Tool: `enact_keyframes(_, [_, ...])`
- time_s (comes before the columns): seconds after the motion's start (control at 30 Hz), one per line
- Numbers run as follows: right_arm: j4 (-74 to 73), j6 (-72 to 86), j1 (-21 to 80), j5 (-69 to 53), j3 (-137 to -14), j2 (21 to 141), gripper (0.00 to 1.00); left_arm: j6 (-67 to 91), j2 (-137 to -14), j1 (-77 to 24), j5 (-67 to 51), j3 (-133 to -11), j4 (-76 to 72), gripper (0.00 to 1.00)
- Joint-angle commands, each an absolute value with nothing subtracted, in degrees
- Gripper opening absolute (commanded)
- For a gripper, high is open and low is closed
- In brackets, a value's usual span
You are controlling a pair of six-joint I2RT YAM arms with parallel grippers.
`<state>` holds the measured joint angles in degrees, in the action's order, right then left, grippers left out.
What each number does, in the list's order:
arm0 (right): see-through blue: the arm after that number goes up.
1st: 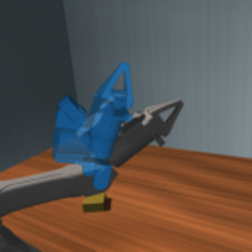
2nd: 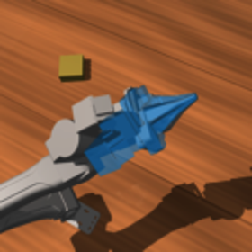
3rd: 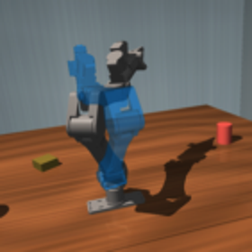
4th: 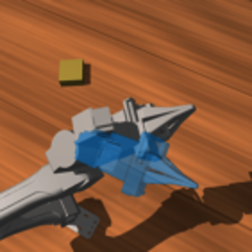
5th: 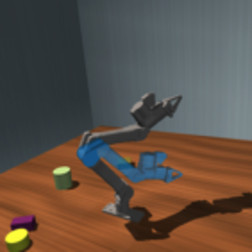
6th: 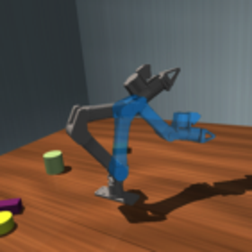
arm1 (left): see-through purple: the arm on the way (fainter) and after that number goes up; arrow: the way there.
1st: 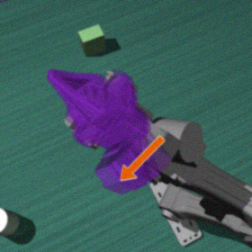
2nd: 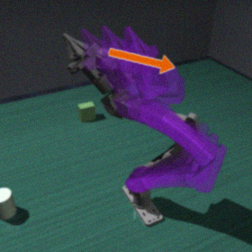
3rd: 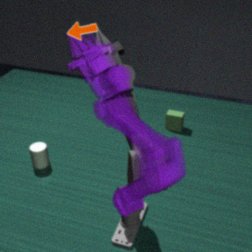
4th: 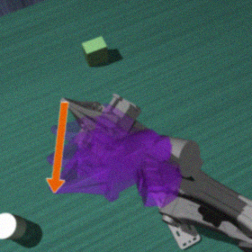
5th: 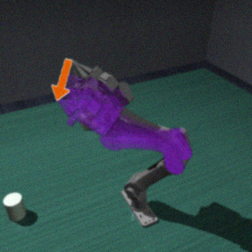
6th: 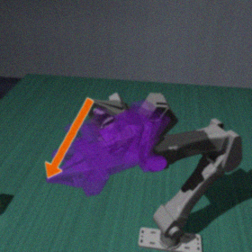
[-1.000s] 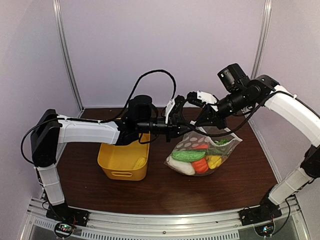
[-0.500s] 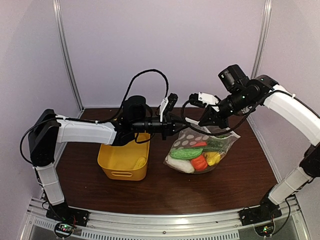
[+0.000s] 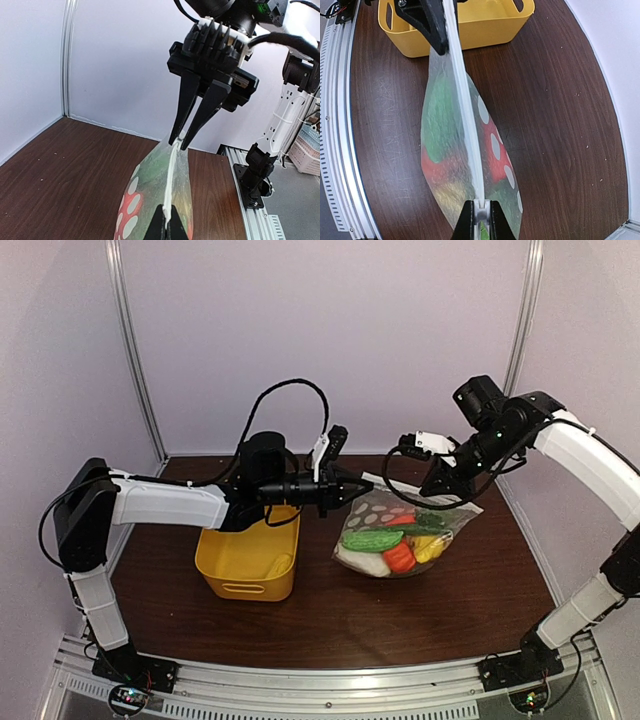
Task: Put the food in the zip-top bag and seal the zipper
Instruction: Zip the zipper on the zipper food storage bag.
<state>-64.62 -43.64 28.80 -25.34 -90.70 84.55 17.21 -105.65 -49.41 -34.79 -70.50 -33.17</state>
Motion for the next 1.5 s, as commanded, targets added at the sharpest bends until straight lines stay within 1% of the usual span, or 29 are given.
enact_keyframes(0.0, [-71.09, -46.04, 25.58, -20.41, -89.22, 82.34, 0.00, 16.96, -103.05, -47.29, -33.57, -69.79, -37.88, 0.00])
enact_keyframes(0.7, [-74.23, -50.28, 15.84, -19.92, -84.78, 78.53, 0.00, 17.65, -103.71, -46.85, -33.86, -69.52, -38.44, 0.00])
enact_keyframes(1.47, [-76.46, -53.67, 10.17, -18.23, -84.05, 78.22, 0.00, 17.74, -103.80, -46.84, -33.85, -69.35, -38.71, 0.00])
